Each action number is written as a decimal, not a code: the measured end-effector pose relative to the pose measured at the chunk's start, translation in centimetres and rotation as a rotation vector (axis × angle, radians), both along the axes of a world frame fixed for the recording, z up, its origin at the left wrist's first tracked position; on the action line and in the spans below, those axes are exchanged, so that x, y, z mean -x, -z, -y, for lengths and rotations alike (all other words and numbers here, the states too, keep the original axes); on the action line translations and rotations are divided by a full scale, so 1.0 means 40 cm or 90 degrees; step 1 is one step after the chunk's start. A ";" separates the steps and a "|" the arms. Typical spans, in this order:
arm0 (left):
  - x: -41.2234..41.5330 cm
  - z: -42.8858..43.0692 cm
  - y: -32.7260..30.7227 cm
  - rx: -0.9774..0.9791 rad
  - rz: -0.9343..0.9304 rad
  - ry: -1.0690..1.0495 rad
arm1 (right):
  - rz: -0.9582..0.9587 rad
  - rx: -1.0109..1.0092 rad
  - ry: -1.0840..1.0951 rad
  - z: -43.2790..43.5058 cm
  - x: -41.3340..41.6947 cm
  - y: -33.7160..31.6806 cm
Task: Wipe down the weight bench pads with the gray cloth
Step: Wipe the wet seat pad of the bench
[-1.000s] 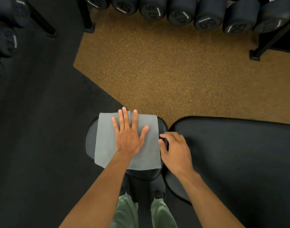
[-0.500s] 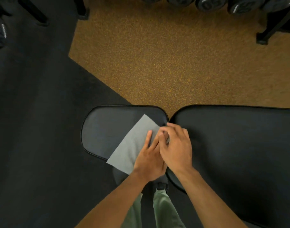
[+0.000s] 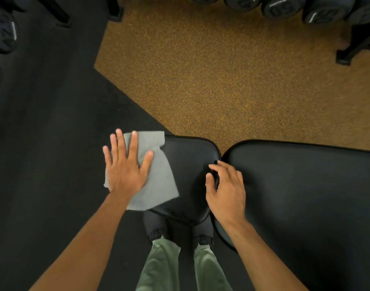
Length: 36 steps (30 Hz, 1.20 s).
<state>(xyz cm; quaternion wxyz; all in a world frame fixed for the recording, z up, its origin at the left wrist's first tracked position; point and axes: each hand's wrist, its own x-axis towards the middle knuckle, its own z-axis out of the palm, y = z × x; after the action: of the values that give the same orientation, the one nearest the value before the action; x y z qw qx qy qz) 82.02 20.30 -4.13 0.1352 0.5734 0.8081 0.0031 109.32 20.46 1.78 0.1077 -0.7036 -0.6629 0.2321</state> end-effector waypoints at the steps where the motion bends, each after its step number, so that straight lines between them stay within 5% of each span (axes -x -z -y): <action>1: -0.021 -0.037 0.003 -0.003 0.009 -0.041 | -0.002 0.000 0.008 -0.002 -0.001 0.001; 5: -0.162 -0.145 0.006 -0.038 0.010 -0.078 | -0.015 -0.010 0.037 -0.014 -0.010 -0.001; 13: -0.485 -0.086 0.001 -0.001 0.004 0.287 | -0.032 -0.019 0.085 -0.048 -0.025 -0.026; 22: -0.375 0.126 -0.015 -0.024 0.100 0.533 | -0.021 0.048 -0.031 -0.016 0.022 -0.018; 26: -0.230 0.174 -0.001 -0.056 0.057 0.496 | -0.021 0.050 -0.067 0.012 0.038 -0.013; 33: 0.014 0.118 0.003 -0.045 -0.016 0.178 | 0.012 0.081 -0.124 0.059 0.063 -0.019; 36: 0.064 0.087 -0.009 -0.021 0.113 -0.032 | 0.008 0.084 -0.109 0.068 0.069 -0.017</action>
<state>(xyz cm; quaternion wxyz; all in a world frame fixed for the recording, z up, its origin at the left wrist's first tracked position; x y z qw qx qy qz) 79.48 16.82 -3.76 0.1968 0.5525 0.8069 0.0703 106.56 17.74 2.46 0.0369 -0.6515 -0.7045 0.2791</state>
